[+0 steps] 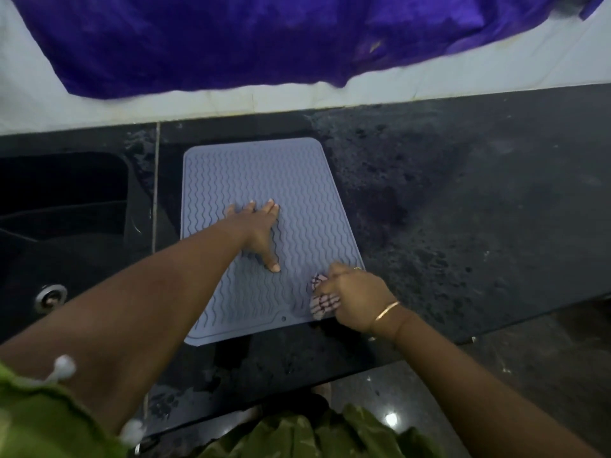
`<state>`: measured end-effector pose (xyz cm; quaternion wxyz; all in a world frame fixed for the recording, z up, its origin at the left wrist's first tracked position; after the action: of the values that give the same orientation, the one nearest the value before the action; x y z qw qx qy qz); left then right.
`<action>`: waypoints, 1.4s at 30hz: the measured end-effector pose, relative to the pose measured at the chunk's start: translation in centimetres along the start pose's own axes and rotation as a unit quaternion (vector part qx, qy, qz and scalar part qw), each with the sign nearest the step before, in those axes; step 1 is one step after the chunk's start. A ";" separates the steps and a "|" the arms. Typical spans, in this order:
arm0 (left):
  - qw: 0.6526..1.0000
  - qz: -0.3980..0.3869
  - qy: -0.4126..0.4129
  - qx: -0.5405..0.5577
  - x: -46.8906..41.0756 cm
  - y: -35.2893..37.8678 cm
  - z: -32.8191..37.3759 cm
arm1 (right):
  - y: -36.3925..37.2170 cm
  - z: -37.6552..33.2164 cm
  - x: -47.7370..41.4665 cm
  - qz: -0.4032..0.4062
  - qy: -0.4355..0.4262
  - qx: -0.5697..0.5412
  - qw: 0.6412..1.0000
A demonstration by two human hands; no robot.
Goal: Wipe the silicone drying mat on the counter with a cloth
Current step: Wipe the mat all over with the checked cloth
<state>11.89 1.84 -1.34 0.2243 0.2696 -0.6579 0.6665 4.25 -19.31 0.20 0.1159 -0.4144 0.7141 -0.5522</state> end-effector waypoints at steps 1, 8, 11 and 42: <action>1.000 0.003 0.006 0.007 -0.1 0.1 -0.1 | -0.5 0.4 -0.3 0.004 0.011 -0.069 0.998; 0.997 0.005 0.000 0.071 -0.1 -2.5 0.5 | -6.2 3.7 -7.7 0.217 0.138 -0.459 0.850; 0.990 0.045 -0.017 0.133 -1.1 -4.1 0.5 | -8.5 4.2 -12.2 0.235 0.183 -0.486 0.822; 0.991 -0.046 -0.123 -0.007 -6.9 -3.9 -2.6 | -9.0 2.8 -28.8 0.147 0.115 0.052 0.981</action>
<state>19.47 4.99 -2.94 0.1739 0.3775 -0.6721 0.6127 28.31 -0.88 -1.28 0.1339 -0.2318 0.7462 -0.6096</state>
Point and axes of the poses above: each hand's wrist, its own x-axis away from the middle knuckle, its own y-axis out of the palm, z = x × y, the point moved 2 cm from there along -x, towards the middle knuckle, and after that the axes turned 7 degrees about -y, right-handed, at the moved point
